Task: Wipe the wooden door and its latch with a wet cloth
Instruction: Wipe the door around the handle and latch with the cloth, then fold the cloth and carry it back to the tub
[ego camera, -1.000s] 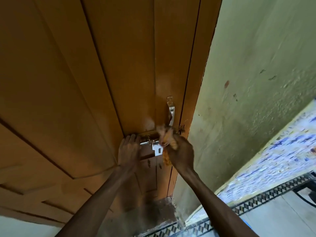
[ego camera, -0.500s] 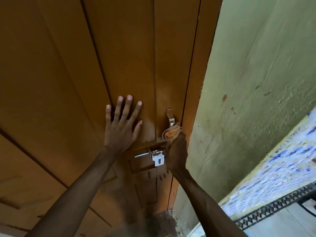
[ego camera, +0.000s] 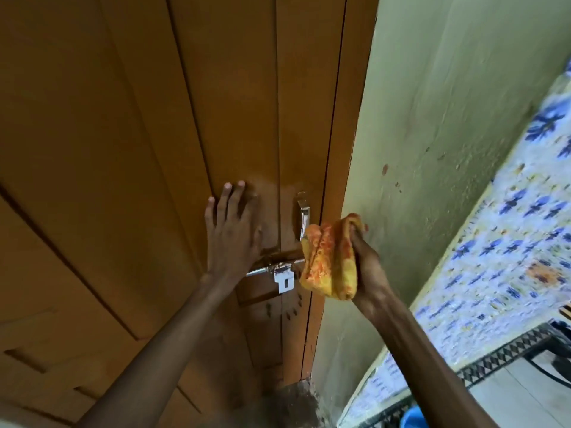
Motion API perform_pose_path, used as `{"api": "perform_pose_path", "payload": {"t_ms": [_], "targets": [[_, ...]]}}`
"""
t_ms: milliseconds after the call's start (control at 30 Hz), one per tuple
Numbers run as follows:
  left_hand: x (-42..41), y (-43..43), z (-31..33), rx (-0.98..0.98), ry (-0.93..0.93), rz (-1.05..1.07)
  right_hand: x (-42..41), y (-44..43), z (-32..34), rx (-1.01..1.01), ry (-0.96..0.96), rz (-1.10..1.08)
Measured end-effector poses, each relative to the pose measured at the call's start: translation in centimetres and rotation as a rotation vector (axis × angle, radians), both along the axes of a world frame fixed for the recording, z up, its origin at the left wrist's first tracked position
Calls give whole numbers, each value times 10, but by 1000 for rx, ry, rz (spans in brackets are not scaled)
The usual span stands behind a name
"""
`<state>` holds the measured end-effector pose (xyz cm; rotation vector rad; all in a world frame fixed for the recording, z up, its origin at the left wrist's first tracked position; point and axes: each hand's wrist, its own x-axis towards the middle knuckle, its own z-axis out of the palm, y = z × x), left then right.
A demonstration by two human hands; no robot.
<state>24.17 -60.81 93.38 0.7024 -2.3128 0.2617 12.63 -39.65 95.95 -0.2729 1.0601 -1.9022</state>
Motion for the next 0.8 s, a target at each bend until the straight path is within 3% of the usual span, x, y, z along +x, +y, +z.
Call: {"api": "perform_pose_path", "payload": {"t_ms": [67,167,233,400,533,633,800], "targets": [[15,40,-3,388,124,-113,10,30,-7,0,-153,40],[34,103,-8,1251,225,-191,23,68,-32,69,-233,49],[48,135,-23,1571,200,-216,38,92,-53,130,-277,65],[71,189,-58,1817,-49,-253,68,154,-91,202,-375,93],[71,229,-77,1943,-179,-265,77,206,-108,238,-275,153],[61,267,-94,2181,-119,-278,65,244,-122,307,-265,213],[20,325,-129,2138,-47,-242,7,313,-151,515,-290,101]]}}
